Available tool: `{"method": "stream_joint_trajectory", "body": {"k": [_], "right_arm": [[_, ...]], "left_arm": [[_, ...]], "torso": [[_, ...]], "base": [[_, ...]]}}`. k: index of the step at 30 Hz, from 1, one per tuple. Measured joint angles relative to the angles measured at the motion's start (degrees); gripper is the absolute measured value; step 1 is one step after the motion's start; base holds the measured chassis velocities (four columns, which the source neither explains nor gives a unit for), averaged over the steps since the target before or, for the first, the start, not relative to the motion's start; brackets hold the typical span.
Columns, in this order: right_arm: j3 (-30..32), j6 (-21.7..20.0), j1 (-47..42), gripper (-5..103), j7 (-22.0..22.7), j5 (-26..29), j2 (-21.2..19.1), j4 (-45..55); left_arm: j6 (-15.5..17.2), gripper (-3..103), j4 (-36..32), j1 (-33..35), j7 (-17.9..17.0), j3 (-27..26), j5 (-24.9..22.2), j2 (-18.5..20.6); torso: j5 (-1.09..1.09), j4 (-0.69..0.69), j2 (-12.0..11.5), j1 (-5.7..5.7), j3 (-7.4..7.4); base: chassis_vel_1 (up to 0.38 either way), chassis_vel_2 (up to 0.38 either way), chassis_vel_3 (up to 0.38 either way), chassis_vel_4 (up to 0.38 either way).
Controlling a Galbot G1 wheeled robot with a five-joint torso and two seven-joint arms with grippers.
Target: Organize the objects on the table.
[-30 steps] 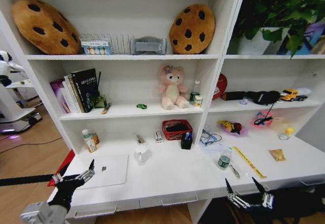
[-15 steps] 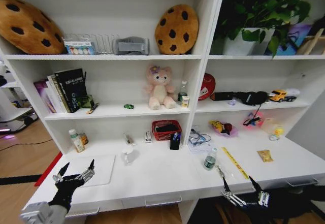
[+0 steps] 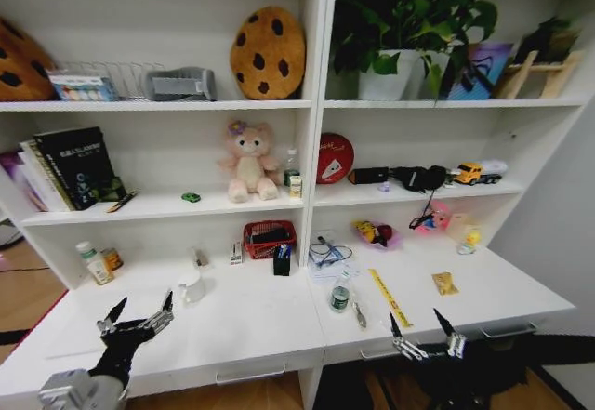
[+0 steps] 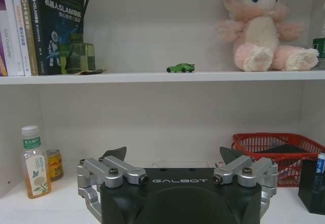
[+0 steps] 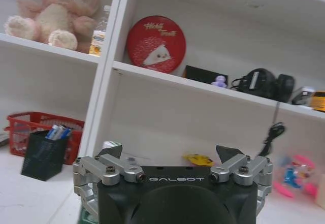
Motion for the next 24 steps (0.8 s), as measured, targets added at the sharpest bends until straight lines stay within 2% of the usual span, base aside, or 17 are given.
{"method": "stream_joint_trajectory", "body": {"k": [4, 5, 6, 7, 9, 16, 24], "right_arm": [[-3.07, -5.39, 6.28, 100, -0.53, 4.98, -5.45, -1.79], [-3.07, -5.39, 6.28, 100, -0.53, 4.98, -5.45, -1.79], [-4.48, -7.13, 8.25, 100, -0.47, 6.56, -7.47, -2.83], [-4.48, -7.13, 8.25, 100, -0.47, 6.56, -7.47, -2.83], [-6.65, -9.01, 11.19, 100, 0.3, 8.89, -10.24, -4.55], [-11.37, -11.44, 19.29, 100, 1.75, 13.95, -15.56, -8.16], [-15.97, -12.36, 28.17, 100, 2.11, 18.16, -18.15, -14.17]], "left_arm": [[0.0, 100, 0.01, 0.0, -0.04, -0.02, 0.0, 0.01], [0.0, 100, 0.01, 0.0, -0.04, -0.02, 0.0, 0.01], [0.0, 100, 0.01, 0.0, -0.04, -0.01, 0.0, 0.01], [0.0, 100, 0.01, 0.0, -0.04, -0.01, 0.0, 0.01], [0.0, 100, 0.01, 0.0, -0.04, -0.01, 0.0, 0.01], [0.0, 100, 0.01, 0.0, -0.04, 0.0, 0.0, 0.0], [0.0, 100, 0.01, 0.0, -0.03, 0.01, 0.0, 0.0]], "torso": [[0.0, 0.02, 0.0, 0.01, 0.0], [0.0, 0.02, 0.0, 0.01, 0.0], [0.03, 0.01, 0.0, 0.0, 0.0], [0.03, 0.01, 0.0, 0.0, 0.0], [0.03, 0.0, 0.0, 0.0, 0.0], [0.02, 0.0, 0.0, 0.0, 0.0], [0.02, 0.0, 0.0, 0.0, 0.0]], "base": [[0.046, 0.07, -0.028, -0.036], [0.0, 0.0, 0.0, 0.0], [0.0, 0.0, 0.0, 0.0], [0.0, 0.0, 0.0, 0.0], [0.0, 0.0, 0.0, 0.0], [0.0, 0.0, 0.0, 0.0], [0.0, 0.0, 0.0, 0.0]]}}
